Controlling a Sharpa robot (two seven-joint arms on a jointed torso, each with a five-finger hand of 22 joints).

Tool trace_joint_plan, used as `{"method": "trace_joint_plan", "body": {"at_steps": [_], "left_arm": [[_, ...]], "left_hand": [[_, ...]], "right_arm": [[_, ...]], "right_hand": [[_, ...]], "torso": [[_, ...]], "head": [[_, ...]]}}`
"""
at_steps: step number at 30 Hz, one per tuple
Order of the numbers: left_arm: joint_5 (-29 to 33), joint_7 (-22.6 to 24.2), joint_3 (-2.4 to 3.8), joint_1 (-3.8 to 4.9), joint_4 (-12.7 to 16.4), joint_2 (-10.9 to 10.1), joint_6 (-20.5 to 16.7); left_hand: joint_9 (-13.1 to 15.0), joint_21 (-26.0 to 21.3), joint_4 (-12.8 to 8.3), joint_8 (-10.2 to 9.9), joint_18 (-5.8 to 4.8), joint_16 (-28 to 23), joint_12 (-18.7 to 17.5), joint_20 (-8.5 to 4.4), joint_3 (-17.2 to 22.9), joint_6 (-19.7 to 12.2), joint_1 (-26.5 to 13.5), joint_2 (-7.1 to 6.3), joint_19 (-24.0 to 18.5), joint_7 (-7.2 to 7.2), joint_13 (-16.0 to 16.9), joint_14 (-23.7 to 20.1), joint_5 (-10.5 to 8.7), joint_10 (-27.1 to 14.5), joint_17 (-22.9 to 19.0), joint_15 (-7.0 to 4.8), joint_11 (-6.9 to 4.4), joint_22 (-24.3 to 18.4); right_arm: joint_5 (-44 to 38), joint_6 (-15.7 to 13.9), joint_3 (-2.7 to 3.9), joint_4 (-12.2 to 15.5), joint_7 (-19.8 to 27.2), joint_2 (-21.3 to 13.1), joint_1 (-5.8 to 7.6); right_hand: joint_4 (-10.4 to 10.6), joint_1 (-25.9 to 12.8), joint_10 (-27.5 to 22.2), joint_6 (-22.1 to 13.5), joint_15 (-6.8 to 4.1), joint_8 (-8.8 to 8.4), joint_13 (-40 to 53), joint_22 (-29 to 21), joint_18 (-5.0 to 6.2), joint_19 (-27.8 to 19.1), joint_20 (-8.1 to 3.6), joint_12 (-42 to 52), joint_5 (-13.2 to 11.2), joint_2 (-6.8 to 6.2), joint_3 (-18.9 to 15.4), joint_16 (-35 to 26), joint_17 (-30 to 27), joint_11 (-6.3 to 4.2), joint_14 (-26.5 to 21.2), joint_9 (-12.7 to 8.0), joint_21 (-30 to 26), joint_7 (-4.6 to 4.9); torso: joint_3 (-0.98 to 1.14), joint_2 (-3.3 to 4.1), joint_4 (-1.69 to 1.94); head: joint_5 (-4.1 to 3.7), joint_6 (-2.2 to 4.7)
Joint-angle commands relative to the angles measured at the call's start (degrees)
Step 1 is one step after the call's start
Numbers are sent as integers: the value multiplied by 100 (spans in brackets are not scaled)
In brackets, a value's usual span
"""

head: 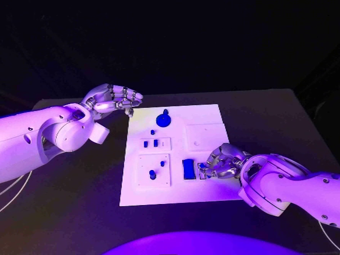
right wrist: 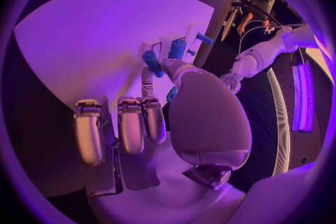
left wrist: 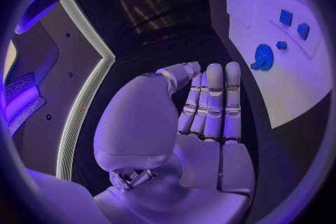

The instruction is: Assemble the parts on the task board

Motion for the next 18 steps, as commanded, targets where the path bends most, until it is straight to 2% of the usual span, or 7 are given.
{"method": "trace_joint_plan", "body": {"at_steps": [1,18], "left_arm": [[-3,24,4,2,21,2,94],[-4,7,3,2,31,-13,112]], "left_hand": [[-1,36,-23,18,90,34,19,-6,2,-40,-16,47,-50,-6,-6,-25,32,-42,-8,2,6,5],[-2,48,-31,25,90,35,25,-5,9,-39,-23,48,-57,-4,-11,-27,32,-45,-11,2,7,14]], "right_arm": [[-43,216,-2,-32,-89,46,-10],[-278,314,-9,-140,-151,167,-33]], "right_hand": [[14,-107,455,24,-30,-15,1360,1509,-82,610,-29,26,-123,-5,-23,13,1299,-26,553,-14,25,-18],[24,-336,460,50,-30,-10,1367,1509,-82,610,-28,32,-455,23,-78,8,1290,-25,552,-17,25,-19]], "torso": [[2,5,0],[2,-5,-6]], "head": [[6,-12],[15,-36]]}}
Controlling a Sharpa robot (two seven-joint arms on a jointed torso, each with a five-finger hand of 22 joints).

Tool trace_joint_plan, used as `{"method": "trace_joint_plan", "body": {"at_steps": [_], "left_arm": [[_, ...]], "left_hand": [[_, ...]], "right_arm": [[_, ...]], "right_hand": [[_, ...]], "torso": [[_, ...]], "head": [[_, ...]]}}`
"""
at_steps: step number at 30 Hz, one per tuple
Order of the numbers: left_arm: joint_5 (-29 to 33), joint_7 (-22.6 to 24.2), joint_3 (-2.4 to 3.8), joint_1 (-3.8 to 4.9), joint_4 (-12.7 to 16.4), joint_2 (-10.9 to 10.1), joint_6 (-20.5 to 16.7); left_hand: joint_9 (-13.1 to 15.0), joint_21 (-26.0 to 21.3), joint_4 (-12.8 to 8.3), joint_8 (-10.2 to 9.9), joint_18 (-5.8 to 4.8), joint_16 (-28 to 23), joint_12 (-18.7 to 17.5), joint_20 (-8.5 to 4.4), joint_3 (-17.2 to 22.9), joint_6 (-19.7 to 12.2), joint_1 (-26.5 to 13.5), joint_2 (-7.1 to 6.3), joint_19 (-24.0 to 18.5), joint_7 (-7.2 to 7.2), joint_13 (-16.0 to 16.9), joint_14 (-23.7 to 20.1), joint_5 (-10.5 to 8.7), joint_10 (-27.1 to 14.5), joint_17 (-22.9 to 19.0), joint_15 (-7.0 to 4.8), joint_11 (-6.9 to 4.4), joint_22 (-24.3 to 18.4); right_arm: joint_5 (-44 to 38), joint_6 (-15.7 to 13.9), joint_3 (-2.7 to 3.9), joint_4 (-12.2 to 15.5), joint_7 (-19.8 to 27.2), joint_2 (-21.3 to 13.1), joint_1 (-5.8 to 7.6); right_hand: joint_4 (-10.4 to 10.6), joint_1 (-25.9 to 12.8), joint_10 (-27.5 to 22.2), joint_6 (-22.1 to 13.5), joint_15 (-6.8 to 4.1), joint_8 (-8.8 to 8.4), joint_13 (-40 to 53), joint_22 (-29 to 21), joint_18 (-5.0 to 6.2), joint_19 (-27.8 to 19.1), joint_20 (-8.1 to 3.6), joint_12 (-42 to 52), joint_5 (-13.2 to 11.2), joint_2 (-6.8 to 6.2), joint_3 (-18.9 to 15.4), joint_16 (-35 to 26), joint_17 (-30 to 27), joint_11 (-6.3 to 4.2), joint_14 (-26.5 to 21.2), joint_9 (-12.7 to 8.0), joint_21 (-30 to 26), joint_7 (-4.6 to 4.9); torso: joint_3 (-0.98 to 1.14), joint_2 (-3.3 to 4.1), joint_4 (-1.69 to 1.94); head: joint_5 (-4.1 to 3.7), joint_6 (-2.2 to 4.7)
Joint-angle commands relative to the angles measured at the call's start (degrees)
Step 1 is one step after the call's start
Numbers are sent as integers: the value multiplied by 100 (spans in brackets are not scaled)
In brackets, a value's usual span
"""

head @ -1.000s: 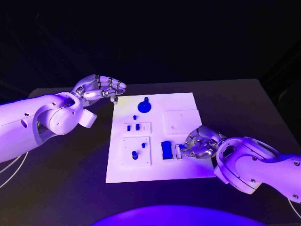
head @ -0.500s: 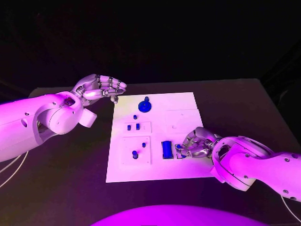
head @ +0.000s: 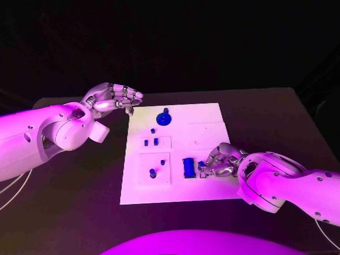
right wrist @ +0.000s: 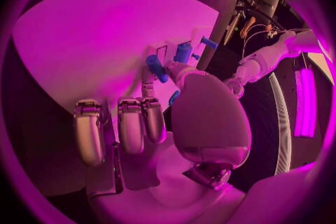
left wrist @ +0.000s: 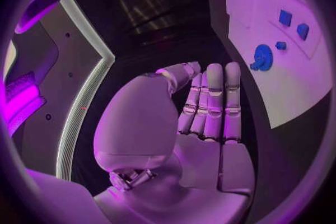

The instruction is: Assemble the parts on the task board

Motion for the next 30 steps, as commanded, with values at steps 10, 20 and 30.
{"method": "trace_joint_plan", "body": {"at_steps": [10,20,30], "left_arm": [[-3,13,3,3,17,-3,102],[-4,-5,3,3,15,-11,111],[-7,-13,3,3,11,-13,113]], "left_hand": [[-3,22,-27,27,88,36,25,18,10,-40,-32,51,-39,-3,-7,-28,32,-46,-6,4,8,6],[-4,22,-25,28,88,35,26,19,10,-40,-38,51,-42,-3,-8,-30,32,-48,-7,5,9,7],[-5,22,-23,30,87,34,26,21,14,-41,-46,55,-48,-3,-11,-34,34,-53,-9,6,10,8]], "right_arm": [[-128,148,-11,43,2,12,-22],[-129,177,-11,158,37,-82,-25],[-129,168,-10,283,47,-192,-26]], "right_hand": [[6,-360,472,46,-23,-22,1380,1510,-82,610,-23,49,-341,26,-174,11,1298,-18,553,-20,25,7],[11,-627,480,69,-27,-25,1389,1510,-82,610,-23,60,-581,56,-565,14,1303,-25,555,-33,25,-4],[8,-641,486,82,-32,-22,1396,1510,-82,610,-26,70,-583,118,-722,17,1309,-33,556,-36,25,-14]], "torso": [[0,0,-2],[2,-4,-4],[1,-6,-11]], "head": [[1,6],[7,-9],[4,-8]]}}
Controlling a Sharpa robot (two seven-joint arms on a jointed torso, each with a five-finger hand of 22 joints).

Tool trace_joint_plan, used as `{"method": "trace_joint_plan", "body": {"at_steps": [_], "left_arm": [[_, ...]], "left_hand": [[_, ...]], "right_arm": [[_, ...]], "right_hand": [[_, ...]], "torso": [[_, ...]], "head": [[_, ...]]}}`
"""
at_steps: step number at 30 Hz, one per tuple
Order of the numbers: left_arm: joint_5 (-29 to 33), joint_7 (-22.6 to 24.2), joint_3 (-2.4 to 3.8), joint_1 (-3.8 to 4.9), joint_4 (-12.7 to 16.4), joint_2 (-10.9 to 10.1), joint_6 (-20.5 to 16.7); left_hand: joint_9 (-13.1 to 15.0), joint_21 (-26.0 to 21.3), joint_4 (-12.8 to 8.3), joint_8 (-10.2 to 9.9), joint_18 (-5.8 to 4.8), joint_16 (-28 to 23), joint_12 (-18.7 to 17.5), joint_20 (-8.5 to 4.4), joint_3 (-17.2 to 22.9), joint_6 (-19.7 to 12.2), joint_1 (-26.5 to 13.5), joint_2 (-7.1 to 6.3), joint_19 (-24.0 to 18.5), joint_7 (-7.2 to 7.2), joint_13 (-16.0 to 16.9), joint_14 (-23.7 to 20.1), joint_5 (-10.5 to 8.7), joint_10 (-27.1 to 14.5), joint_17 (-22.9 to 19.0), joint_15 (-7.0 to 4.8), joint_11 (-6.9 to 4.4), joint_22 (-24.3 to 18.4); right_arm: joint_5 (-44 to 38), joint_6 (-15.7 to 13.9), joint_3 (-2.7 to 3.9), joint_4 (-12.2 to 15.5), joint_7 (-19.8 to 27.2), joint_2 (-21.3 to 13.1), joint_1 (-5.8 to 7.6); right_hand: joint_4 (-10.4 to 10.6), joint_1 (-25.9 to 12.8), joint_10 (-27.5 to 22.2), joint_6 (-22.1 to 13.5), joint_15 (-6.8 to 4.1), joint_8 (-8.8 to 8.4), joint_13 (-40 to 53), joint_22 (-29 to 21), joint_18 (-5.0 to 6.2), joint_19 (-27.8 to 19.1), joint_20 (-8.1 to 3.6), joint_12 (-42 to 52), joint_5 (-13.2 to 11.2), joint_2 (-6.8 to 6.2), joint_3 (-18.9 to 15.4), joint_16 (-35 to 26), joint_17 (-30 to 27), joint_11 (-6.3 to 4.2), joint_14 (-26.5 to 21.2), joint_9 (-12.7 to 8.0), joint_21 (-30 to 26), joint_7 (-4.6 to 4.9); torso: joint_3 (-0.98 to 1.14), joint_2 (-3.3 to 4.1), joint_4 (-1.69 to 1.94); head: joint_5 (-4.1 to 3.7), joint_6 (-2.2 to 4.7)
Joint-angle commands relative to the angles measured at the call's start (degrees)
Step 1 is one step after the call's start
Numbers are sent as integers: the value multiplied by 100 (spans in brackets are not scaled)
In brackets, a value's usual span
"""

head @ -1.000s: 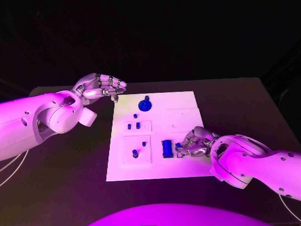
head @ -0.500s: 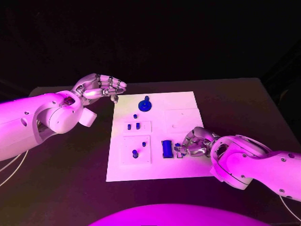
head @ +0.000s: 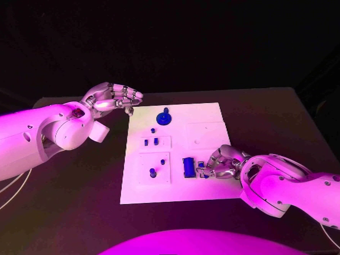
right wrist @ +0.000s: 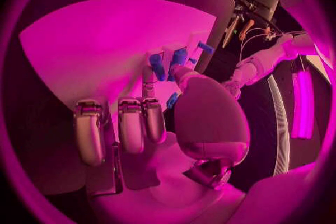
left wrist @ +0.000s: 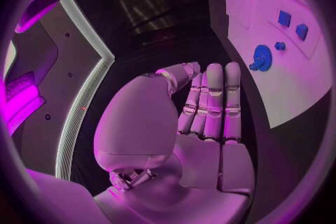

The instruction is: Assemble the parts on the task board

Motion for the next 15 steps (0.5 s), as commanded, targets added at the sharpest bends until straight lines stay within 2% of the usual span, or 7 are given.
{"method": "trace_joint_plan", "body": {"at_steps": [1,3,5,7,11,15], "left_arm": [[-5,21,4,3,13,3,86],[-5,21,4,3,13,3,86],[-5,20,4,3,14,2,85],[-5,20,4,3,13,1,84],[-6,19,4,3,15,-2,82],[-6,18,4,3,15,-4,80]], "left_hand": [[-4,23,-23,30,87,34,26,-1,14,-41,-23,32,-27,-3,-5,-34,34,-32,-9,6,-11,9],[-4,23,-23,30,87,34,26,-1,14,-41,-23,32,-27,-3,-5,-34,34,-32,-9,6,-11,9],[-5,24,-23,31,87,33,26,-1,18,-42,-23,37,-29,-3,-6,-35,36,-32,-10,6,-12,9],[-5,24,-23,31,87,33,26,-1,18,-42,-23,37,-29,-3,-6,-35,36,-32,-10,6,-12,9],[-5,24,-23,31,87,33,26,-1,18,-42,-23,37,-29,-3,-6,-35,36,-32,-10,6,-12,9],[-5,24,-21,32,88,33,27,0,24,-42,-24,44,-32,-3,-8,-37,38,-34,-11,6,-12,10]], "right_arm": [[-49,96,-1,26,57,-12,-6],[-54,95,-1,26,52,-18,-6],[-58,95,-1,26,50,-21,-6],[-60,93,-1,28,47,-23,-6],[-69,76,-1,25,43,-24,-6],[-72,83,-1,28,66,-28,-6]], "right_hand": [[-2,-30,486,35,-32,5,1396,1506,-82,610,-26,31,-22,49,-51,17,1311,-33,556,2,25,-7],[-11,19,493,36,-37,5,1403,1506,-82,610,-30,42,16,115,-36,16,1310,-38,556,0,25,-13],[-47,208,496,35,-48,5,1406,1506,-82,610,-40,45,165,250,124,15,1307,-50,555,-3,25,-25],[-100,396,497,30,-61,10,1408,1506,-82,610,-50,48,254,316,295,14,1306,-64,555,-1,25,-40],[-185,634,503,25,-76,31,1415,1506,-82,610,-66,57,415,391,587,14,1306,-81,555,11,25,-57],[-196,653,508,23,-77,36,1419,1506,-82,610,-68,64,429,392,627,15,1308,-82,555,14,25,-56]], "torso": [[1,0,-2],[-2,0,2],[-4,1,6],[-3,4,9],[-1,5,10],[-3,5,8]], "head": [[-8,10],[-16,15],[-15,12],[-16,12],[-18,10],[-14,8]]}}
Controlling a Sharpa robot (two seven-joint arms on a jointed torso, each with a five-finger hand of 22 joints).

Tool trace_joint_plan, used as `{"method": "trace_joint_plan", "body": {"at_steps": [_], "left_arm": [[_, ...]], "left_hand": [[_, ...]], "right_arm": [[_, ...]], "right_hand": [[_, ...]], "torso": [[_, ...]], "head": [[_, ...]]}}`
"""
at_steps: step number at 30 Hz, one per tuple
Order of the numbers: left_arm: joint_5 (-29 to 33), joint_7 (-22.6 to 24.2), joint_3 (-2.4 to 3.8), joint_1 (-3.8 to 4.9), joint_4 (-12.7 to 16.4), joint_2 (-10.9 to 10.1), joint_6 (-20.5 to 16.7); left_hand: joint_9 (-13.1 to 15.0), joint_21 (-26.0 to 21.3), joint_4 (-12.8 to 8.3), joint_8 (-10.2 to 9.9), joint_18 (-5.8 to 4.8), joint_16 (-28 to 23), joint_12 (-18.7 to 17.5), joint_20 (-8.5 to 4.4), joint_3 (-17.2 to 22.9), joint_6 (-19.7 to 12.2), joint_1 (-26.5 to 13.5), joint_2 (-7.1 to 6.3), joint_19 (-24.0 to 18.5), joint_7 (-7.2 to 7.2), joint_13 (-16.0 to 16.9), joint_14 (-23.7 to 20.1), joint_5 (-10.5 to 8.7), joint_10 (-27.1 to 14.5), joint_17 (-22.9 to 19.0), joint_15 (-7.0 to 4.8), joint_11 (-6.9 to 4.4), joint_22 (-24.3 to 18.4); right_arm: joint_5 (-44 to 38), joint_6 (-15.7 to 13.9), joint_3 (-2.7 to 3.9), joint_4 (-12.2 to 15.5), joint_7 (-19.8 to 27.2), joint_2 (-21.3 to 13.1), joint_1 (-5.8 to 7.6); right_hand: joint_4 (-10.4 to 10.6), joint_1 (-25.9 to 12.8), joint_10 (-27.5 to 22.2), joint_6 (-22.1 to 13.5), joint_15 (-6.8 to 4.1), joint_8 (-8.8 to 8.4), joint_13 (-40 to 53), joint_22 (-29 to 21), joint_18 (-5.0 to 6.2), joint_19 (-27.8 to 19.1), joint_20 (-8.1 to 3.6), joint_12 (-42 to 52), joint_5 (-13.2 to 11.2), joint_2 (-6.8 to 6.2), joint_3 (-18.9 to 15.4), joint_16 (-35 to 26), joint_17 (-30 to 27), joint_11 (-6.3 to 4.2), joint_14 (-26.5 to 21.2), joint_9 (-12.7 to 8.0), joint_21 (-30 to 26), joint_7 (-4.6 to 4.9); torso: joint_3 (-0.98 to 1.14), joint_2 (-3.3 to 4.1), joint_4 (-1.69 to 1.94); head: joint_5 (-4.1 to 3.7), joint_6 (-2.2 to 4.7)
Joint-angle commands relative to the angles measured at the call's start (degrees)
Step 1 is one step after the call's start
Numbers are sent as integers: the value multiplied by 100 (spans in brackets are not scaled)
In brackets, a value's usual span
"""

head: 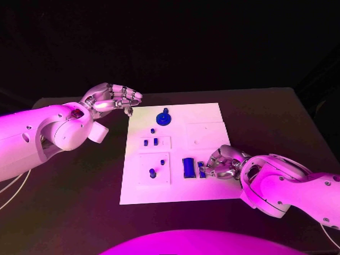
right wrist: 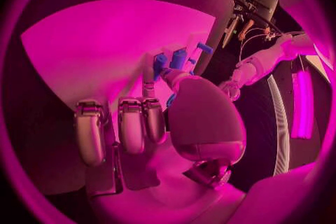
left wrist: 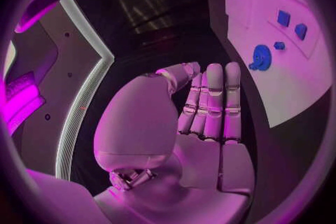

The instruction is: Assemble the parts on the task board

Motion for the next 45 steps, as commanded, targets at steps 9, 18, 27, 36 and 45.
{"method": "trace_joint_plan", "body": {"at_steps": [9,18,27,36,45], "left_arm": [[-5,23,4,2,14,-1,76],[-5,22,4,2,10,7,78],[-5,15,3,2,11,5,75],[-7,2,3,2,12,2,80],[-14,-3,3,2,7,10,79]], "left_hand": [[-6,25,-22,33,88,33,28,0,26,-42,-24,46,-33,-3,-8,-37,38,-34,-7,6,-11,6],[-6,27,-24,34,88,32,29,0,32,-42,-21,52,-35,-4,-9,-39,40,-34,-9,6,-12,7],[-7,30,-28,37,89,31,31,0,43,-43,-19,61,-39,-4,-12,-41,42,-34,-10,5,-13,10],[-8,36,-36,39,91,31,34,-2,57,-43,-9,72,-41,-5,-14,-43,44,-34,-12,3,-14,14],[-13,69,-81,46,93,25,42,-10,111,-44,31,97,-50,-3,-22,-51,44,-33,-21,-4,-15,37]], "right_arm": [[72,124,-3,48,271,-46,-7],[114,100,-3,13,321,-36,-7],[118,230,-2,-81,287,-15,-7],[122,251,-2,-220,285,28,-6],[122,117,-2,-358,312,118,-6]], "right_hand": [[126,-174,510,16,-19,65,1417,1507,-82,588,-40,21,-43,-272,-16,16,1310,-19,556,21,25,-14],[186,-418,518,35,-11,82,1425,1507,-82,588,-31,34,-183,-311,-129,19,1316,-9,557,27,25,-6],[108,-297,521,29,-20,93,1429,1507,-82,588,-35,40,-418,-324,-127,17,1313,-23,556,34,25,-22],[-24,49,523,38,-37,126,1432,1507,-82,588,-50,42,-923,-310,-60,20,1319,-43,557,50,25,-44],[113,0,533,66,-34,160,1442,1507,-82,588,-51,58,-1307,-301,-172,24,1327,-38,559,66,25,-38]], "torso": [[1,-6,-7],[2,-4,-2],[-1,3,-1],[2,3,1],[5,2,-3]], "head": [[7,-3],[-3,13],[-2,7],[10,-7],[13,-6]]}}
